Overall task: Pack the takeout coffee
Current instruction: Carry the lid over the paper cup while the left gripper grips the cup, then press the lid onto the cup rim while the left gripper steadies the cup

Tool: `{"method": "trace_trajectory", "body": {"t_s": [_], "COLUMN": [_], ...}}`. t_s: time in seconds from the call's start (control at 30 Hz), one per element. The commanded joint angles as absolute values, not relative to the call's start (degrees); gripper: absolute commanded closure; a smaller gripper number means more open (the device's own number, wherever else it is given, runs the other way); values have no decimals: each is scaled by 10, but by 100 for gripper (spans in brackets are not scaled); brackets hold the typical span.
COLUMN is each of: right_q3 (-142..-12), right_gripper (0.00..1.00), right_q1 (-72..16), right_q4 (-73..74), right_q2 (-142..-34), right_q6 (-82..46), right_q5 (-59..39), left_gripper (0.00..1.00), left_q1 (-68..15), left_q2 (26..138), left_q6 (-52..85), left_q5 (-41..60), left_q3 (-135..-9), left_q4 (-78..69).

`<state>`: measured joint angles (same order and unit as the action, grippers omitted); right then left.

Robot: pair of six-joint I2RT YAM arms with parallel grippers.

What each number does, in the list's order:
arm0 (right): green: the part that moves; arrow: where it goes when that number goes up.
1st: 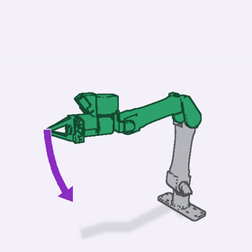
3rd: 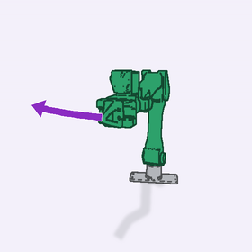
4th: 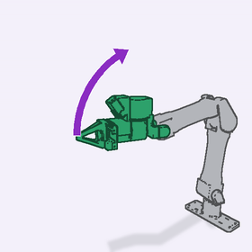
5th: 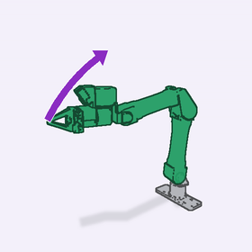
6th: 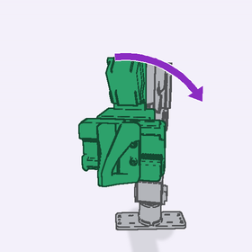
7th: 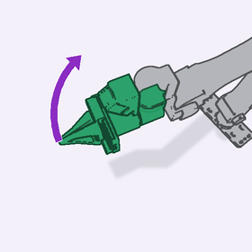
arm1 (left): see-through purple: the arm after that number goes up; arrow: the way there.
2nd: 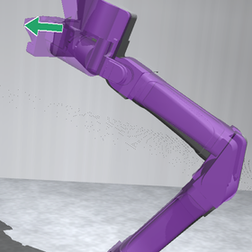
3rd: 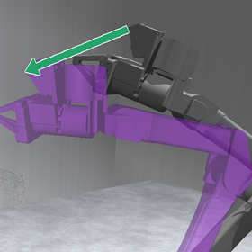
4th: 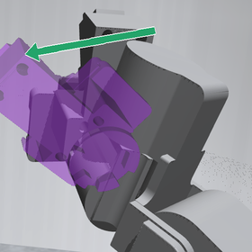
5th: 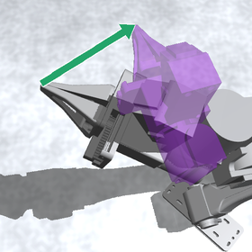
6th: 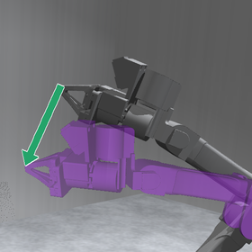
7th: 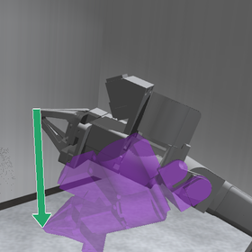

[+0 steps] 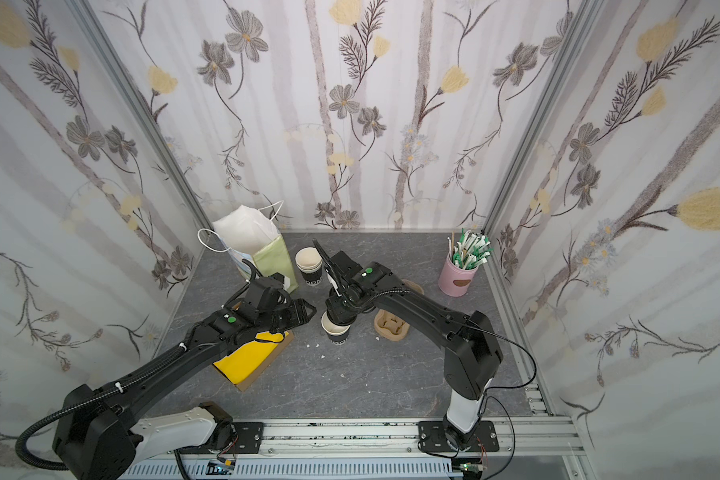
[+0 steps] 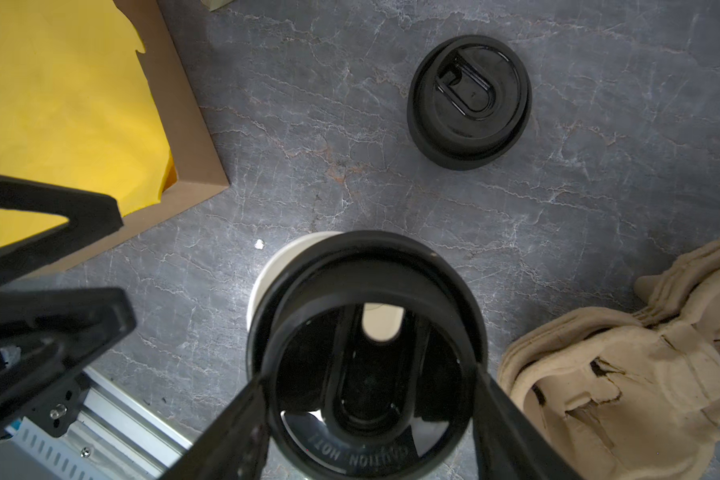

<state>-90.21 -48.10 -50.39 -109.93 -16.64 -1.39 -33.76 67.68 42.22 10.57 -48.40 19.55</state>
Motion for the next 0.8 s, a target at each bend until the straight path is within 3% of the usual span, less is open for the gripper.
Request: {"method": "trace_trajectory", "body": {"t_s": [0.0, 0.77], "right_q3": [-900, -903], "right_gripper": [31, 31], "right_q1": [-490, -498], "right_q4": [-475, -510], "right_q2": [-1095, -1108], "right_q6": [-175, -155], "right_q5": [-10, 19], "left_gripper": [38, 40], "left_q1": [-338, -338], "left_q2": [671, 647], "left_q6": [431, 451], "left_q5": [110, 64], "left_q3": [-479, -455], "left_q4": [192, 193]}}
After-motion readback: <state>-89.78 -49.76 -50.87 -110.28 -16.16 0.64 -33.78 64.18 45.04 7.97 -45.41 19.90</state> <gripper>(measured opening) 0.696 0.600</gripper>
